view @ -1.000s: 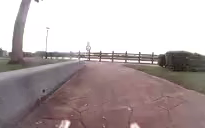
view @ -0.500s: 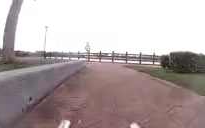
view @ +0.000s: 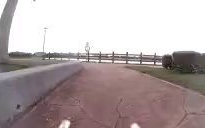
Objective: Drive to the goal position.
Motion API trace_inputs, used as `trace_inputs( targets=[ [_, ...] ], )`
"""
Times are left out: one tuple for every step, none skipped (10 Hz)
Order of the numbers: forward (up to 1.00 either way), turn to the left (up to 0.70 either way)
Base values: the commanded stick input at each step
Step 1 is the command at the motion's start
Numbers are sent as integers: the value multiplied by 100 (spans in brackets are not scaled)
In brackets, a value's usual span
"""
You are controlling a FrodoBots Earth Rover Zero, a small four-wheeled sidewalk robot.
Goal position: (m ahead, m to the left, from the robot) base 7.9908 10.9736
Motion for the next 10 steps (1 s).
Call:
trace_inputs(
  targets=[
    [70,7],
    [70,7],
    [70,7],
    [70,7],
    [70,7],
    [70,7],
    [70,7],
    [70,7],
    [70,7],
    [70,7]
  ],
)
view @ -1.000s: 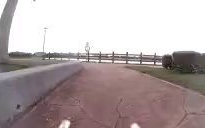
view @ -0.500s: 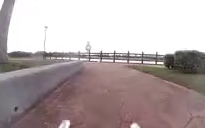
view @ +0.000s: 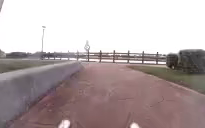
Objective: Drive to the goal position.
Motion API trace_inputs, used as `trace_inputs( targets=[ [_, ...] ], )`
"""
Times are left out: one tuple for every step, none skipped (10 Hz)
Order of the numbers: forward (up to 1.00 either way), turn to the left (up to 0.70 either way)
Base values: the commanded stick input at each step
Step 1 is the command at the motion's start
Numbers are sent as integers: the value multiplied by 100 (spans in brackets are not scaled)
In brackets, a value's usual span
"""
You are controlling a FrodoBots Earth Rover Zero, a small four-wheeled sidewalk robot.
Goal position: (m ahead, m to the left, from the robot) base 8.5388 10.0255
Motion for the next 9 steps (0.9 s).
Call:
trace_inputs(
  targets=[
    [70,7],
    [70,7],
    [70,7],
    [70,7],
    [70,7],
    [70,7],
    [70,7],
    [70,7],
    [70,7]
  ],
)
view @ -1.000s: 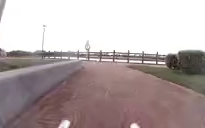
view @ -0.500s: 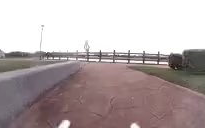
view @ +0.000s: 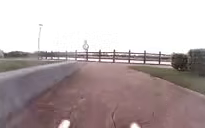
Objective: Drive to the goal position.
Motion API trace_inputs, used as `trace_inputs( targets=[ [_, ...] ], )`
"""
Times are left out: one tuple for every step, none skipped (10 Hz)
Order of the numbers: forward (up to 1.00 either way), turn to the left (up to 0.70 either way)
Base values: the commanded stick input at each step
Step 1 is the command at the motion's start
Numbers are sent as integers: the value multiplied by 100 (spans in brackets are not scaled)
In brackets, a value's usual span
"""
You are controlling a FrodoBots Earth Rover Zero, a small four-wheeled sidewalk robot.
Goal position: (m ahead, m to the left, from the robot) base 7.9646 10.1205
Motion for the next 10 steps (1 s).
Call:
trace_inputs(
  targets=[
    [70,7],
    [70,7],
    [70,7],
    [70,7],
    [70,7],
    [70,7],
    [70,7],
    [70,7],
    [70,7],
    [70,7]
  ],
)
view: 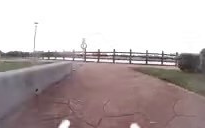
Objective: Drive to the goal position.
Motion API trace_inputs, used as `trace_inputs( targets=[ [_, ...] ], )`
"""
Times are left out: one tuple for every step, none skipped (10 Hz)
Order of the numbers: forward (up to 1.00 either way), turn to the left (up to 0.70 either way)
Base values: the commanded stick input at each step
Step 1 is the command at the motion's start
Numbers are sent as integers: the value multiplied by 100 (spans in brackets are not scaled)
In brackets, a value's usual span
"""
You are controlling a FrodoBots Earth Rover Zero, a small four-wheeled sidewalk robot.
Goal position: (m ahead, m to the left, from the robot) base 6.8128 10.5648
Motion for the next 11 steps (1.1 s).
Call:
trace_inputs(
  targets=[
    [70,7],
    [70,7],
    [70,7],
    [70,7],
    [70,7],
    [70,7],
    [70,7],
    [70,7],
    [70,7],
    [70,7],
    [70,7]
  ],
)
